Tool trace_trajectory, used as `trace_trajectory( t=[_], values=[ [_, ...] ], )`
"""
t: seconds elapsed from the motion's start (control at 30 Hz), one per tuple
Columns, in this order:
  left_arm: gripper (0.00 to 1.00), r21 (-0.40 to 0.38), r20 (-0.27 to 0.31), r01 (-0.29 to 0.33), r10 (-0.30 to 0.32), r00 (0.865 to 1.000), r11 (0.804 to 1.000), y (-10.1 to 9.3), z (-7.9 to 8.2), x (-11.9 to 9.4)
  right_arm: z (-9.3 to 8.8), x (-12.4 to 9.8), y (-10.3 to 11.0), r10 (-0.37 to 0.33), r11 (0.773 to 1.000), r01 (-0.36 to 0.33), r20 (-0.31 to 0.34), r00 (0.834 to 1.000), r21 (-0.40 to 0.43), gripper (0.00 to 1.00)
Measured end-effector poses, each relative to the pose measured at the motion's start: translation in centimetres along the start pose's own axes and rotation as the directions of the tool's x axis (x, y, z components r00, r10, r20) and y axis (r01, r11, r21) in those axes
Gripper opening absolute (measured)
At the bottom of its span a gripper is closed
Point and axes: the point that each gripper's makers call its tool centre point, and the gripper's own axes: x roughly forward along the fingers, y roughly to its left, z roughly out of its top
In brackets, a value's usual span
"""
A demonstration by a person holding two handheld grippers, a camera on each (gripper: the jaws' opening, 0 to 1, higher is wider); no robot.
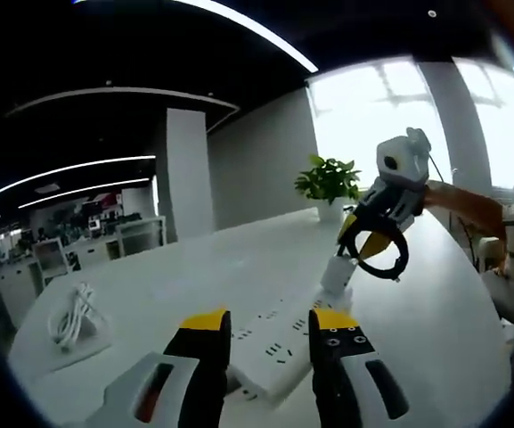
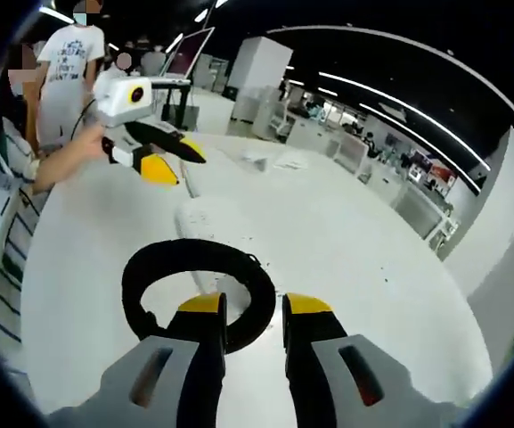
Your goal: Straighten the power strip on the desk, plug the charger into it
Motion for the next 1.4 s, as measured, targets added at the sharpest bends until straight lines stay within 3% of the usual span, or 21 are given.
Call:
trace_trajectory(
  t=[0.3, 0.7, 1.4],
  values=[
    [0.36, -0.016, 0.005, 0.009, -0.009, 1.0, 1.0, -0.2, 0.1, -0.1, 0.8, 0.9, 0.1, 0.061, 0.994, -0.069, -0.089, 0.994, -0.084, 0.24],
    [0.36, -0.02, 0.01, 0.012, -0.012, 1.0, 1.0, -0.4, 0.3, -0.3, 0.6, 1.2, 1.2, 0.113, 0.974, -0.149, -0.207, 0.972, -0.171, 0.24],
    [0.36, -0.02, 0.001, 0.02, -0.02, 1.0, 1.0, -0.9, 0.0, -0.2, 0.4, 2.2, 1.6, 0.119, 0.948, -0.187, -0.258, 0.959, -0.259, 0.23]
  ],
)
